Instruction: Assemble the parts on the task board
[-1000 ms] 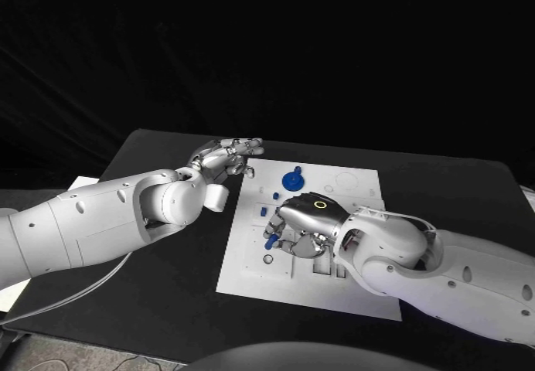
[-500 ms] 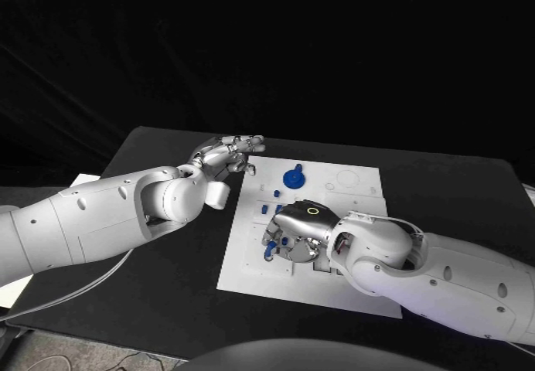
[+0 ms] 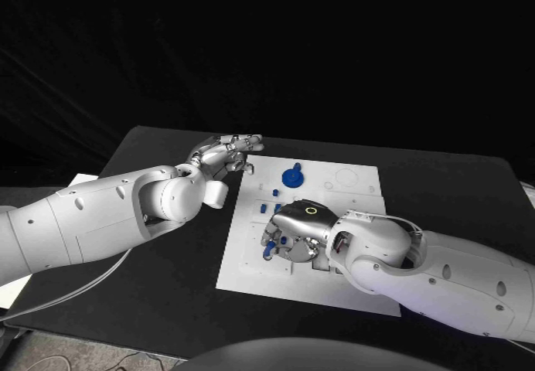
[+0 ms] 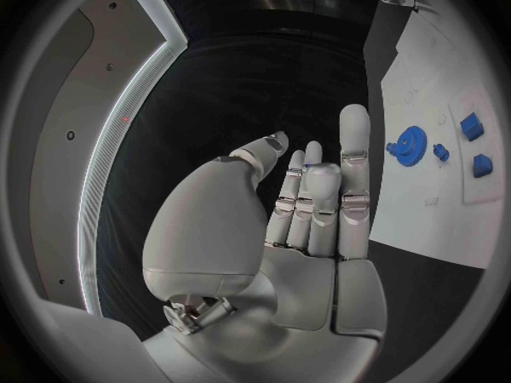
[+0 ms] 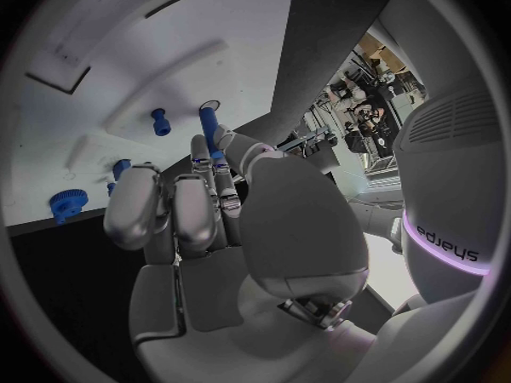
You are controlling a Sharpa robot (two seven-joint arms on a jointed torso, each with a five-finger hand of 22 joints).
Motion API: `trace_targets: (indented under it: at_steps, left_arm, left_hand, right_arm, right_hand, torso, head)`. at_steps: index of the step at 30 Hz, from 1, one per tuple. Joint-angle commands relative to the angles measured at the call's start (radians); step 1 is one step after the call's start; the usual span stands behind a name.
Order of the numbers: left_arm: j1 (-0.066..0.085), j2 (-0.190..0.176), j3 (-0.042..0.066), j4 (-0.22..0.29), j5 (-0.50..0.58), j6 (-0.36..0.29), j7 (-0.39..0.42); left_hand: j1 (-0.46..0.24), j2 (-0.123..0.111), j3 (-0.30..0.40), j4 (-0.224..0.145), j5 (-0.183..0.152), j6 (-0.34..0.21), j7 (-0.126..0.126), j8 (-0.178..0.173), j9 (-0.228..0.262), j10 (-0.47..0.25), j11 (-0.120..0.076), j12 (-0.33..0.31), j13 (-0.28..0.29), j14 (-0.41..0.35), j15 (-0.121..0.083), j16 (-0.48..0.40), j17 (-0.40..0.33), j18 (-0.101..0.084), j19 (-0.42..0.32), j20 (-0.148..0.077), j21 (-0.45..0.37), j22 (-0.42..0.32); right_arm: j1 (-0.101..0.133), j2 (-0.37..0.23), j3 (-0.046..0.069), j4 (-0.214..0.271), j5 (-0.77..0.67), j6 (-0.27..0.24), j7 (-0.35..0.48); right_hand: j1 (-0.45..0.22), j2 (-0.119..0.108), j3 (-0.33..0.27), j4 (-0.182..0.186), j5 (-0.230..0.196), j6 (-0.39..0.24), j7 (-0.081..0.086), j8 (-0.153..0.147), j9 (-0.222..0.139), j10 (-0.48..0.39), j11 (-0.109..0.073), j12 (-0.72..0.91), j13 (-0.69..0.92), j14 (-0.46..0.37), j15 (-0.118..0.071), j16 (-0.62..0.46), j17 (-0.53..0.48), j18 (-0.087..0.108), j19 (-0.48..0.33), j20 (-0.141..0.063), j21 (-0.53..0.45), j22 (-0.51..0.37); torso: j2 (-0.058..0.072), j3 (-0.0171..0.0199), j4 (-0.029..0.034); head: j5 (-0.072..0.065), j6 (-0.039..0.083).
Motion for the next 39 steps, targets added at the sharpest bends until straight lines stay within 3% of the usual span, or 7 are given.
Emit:
trace_targets:
  at_steps: [1,19,35,39]
  left_arm:
    - [0.0,0.001,0.001,0.0,-0.004,0.019,0.002]
    - [0.0,-0.001,0.001,0.0,-0.004,0.022,0.001]
    - [0.0,-0.004,0.001,0.005,-0.004,0.023,-0.002]
    - [0.0,-0.005,0.001,0.005,-0.004,0.023,-0.002]
  left_hand:
    - [0.007,0.007,-0.002,-0.004,0.005,-0.008,0.001,0.004,-0.001,-0.006,-0.003,0.004,0.001,-0.006,0.002,-0.004,-0.001,0.017,-0.009,-0.002,-0.005,-0.001]
    - [0.008,0.008,-0.002,-0.005,0.005,-0.01,0.002,0.006,-0.001,-0.009,-0.002,0.008,0.002,-0.007,0.003,-0.003,-0.002,0.017,-0.01,-0.001,-0.005,-0.001]
    - [0.008,0.008,-0.002,-0.005,0.005,-0.01,0.002,0.006,-0.001,-0.009,-0.002,0.008,0.002,-0.007,0.003,-0.003,-0.002,0.017,-0.01,-0.001,-0.005,-0.001]
    - [0.008,0.008,-0.002,-0.005,0.005,-0.01,0.002,0.006,-0.001,-0.009,-0.002,0.008,0.002,-0.007,0.003,-0.003,-0.002,0.017,-0.01,-0.001,-0.005,-0.001]
  right_arm:
    - [-0.006,-0.002,-0.005,0.003,-0.027,0.049,-0.007]
    - [-0.011,-0.011,-0.005,0.02,-0.066,0.048,-0.024]
    - [-0.011,0.012,-0.006,0.015,-0.168,0.094,-0.099]
    - [-0.011,0.021,-0.009,0.012,-0.165,0.083,-0.094]
  right_hand:
    - [0.01,-0.002,0.004,0.001,0.005,0.004,0.005,0.003,0.002,0.016,-0.013,-0.004,0.002,0.027,-0.001,0.007,0.001,0.0,0.0,-0.002,0.002,0.0]
    - [0.01,-0.002,0.004,0.001,0.005,0.006,0.005,0.004,0.002,0.017,-0.013,-0.004,0.002,0.027,0.0,0.007,0.001,0.0,0.0,-0.002,0.001,0.0]
    - [0.0,-0.008,-0.002,0.002,0.004,0.005,0.005,0.001,0.003,0.016,-0.012,-0.009,0.002,0.025,0.001,0.004,-0.006,0.001,-0.003,0.0,-0.003,-0.005]
    - [-0.018,-0.019,-0.011,0.009,0.003,-0.012,0.009,-0.01,-0.001,-0.001,-0.006,-0.023,-0.001,0.022,0.005,-0.001,-0.016,0.001,-0.007,0.003,-0.008,-0.011]
  torso:
    - [0.0,-0.0003,0.0011]
    - [0.0,-0.0008,0.0004]
    - [-0.001,-0.0015,0.0016]
    - [-0.001,-0.0017,0.0011]
  head:
    - [0.0,-0.001]
    - [0.002,-0.001]
    - [-0.002,-0.003]
    - [-0.002,-0.004]
